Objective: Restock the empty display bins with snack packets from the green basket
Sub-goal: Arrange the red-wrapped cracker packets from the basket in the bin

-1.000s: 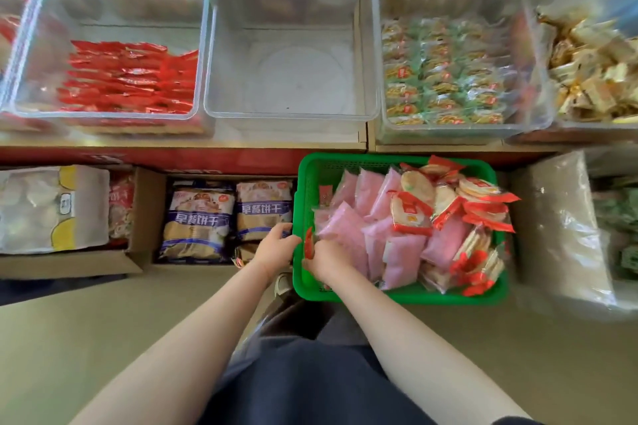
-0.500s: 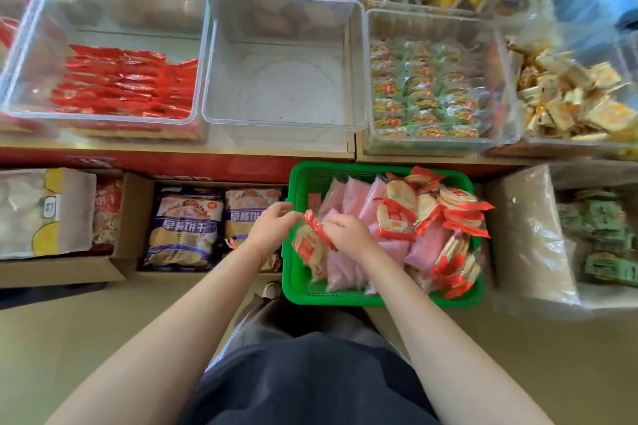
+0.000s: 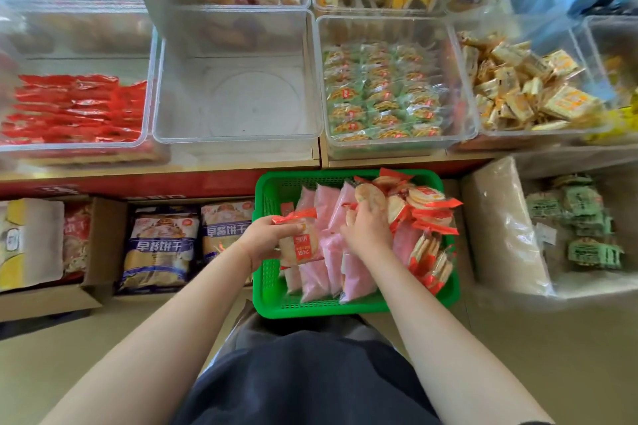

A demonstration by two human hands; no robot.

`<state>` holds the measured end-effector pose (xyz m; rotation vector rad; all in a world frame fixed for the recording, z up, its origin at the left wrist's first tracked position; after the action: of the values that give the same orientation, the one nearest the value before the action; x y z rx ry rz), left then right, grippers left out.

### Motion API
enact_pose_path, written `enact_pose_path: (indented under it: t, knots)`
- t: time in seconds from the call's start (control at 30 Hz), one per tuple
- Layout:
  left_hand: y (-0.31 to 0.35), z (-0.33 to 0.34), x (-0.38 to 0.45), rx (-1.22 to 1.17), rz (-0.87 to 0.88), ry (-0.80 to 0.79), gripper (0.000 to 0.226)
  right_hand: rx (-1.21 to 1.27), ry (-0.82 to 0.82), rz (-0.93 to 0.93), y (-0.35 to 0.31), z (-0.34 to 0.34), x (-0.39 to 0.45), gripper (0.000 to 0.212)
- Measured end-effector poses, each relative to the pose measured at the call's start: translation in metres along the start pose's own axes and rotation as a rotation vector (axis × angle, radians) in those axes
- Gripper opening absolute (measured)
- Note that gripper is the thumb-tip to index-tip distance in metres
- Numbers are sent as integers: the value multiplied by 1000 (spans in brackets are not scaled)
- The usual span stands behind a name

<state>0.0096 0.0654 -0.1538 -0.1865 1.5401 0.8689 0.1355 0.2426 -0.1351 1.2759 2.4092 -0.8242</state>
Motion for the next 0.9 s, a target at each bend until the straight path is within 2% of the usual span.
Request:
enact_pose_path:
  t: [0.07,0.13,0.37,0.47,0.57,0.7,0.83,0.9]
  knots:
    - [-4,7,4,-22,-21,-1,40,-134,-71,5,9,10,-1,86]
    - [-5,13,7,-40,-29,3,38,-187,-52,-14,11,13,-2,91]
    - [-1,17,13,-22,-21,63,37,-156,-36,-64,9,3,3,63]
    - [3,11,13,-14,-10,105,38,-102,48,-112,2,-29,7,48]
    - [12,0,5,-71,16,142,43,100,116,-162,-13,-70,2,31]
    - [38,-13,-13,-82,98,181,35,690,49,-159,-25,-92,-3,29]
    - [63,-30,-26,-33,185,189,33,742,48,-134,-38,-97,-7,19]
    - [67,-37,-30,-16,200,182,32,797,-3,-111,-47,-85,-14,15]
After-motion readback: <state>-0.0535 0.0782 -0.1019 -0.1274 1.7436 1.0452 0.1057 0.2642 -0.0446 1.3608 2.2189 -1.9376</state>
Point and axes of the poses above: each hand's wrist, its own x-axis towards the middle knuckle, its own z-axis out of the palm, y = z × x, the point moved 10 cm from there along x, towards the middle knuckle, and after that the axes turned 9 degrees about -z, right-handed, at the moved point
